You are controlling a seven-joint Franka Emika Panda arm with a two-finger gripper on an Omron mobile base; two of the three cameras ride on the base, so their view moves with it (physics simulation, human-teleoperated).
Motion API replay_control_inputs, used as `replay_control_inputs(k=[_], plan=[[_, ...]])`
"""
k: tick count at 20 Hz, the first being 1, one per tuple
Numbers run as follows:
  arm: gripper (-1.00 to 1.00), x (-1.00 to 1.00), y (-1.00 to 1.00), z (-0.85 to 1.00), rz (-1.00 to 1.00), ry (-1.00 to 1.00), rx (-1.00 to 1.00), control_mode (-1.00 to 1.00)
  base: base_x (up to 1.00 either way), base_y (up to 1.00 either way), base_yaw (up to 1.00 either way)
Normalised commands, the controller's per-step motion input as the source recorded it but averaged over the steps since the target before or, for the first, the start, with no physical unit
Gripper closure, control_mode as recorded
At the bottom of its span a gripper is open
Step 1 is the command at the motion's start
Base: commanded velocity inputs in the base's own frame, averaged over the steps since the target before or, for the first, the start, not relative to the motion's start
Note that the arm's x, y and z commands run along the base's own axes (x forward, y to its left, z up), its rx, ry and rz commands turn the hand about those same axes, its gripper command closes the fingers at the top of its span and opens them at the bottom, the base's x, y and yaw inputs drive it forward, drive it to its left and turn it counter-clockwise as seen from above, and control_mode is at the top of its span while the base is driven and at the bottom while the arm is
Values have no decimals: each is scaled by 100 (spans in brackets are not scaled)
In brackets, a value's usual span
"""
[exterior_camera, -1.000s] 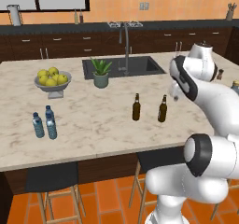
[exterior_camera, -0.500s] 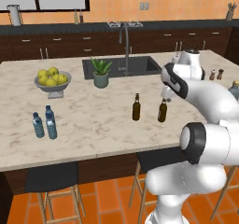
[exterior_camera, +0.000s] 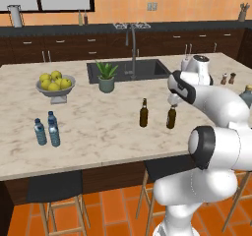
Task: Move the plastic bottles in the middle to the plastics group, and the glass bottles in the middle to the glass group.
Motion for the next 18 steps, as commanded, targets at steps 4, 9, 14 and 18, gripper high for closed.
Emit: replay_control_inputs(k=[4, 9, 14, 18], plan=[[-100, 9, 0, -31, 0, 2, 0, -100, 0, 0, 0], [-100, 32, -2, -12, 0, 0, 0, -100, 0, 0, 0], [-100, 25, 0, -10, 0, 0, 0, -100, 0, 0, 0], [-100, 21, -2, -32, 0, 0, 0, -100, 0, 0, 0]])
